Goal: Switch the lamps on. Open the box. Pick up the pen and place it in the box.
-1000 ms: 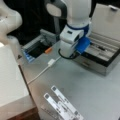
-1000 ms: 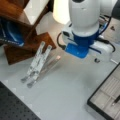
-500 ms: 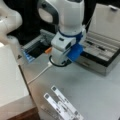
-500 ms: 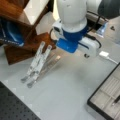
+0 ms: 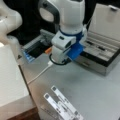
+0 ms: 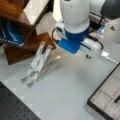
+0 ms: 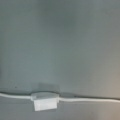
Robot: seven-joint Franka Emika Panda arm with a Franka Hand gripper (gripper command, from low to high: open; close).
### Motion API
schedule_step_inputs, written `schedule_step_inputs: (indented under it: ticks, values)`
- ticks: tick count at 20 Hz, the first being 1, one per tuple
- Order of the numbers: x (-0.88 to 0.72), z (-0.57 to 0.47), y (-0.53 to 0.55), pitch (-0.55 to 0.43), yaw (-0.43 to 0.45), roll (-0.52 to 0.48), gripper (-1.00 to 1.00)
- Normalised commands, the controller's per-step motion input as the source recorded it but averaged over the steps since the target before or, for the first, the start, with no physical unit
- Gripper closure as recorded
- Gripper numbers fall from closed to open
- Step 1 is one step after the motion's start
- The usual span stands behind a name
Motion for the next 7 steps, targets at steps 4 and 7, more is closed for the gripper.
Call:
schedule_step_inputs:
  ticks: [4,7]
  values:
    - [-0.24,-0.06,0.06,-0.153,0.008,-0.106,-1.0]
    - [-0.26,-0.04,0.04,-0.157,0.002,-0.07,-1.0]
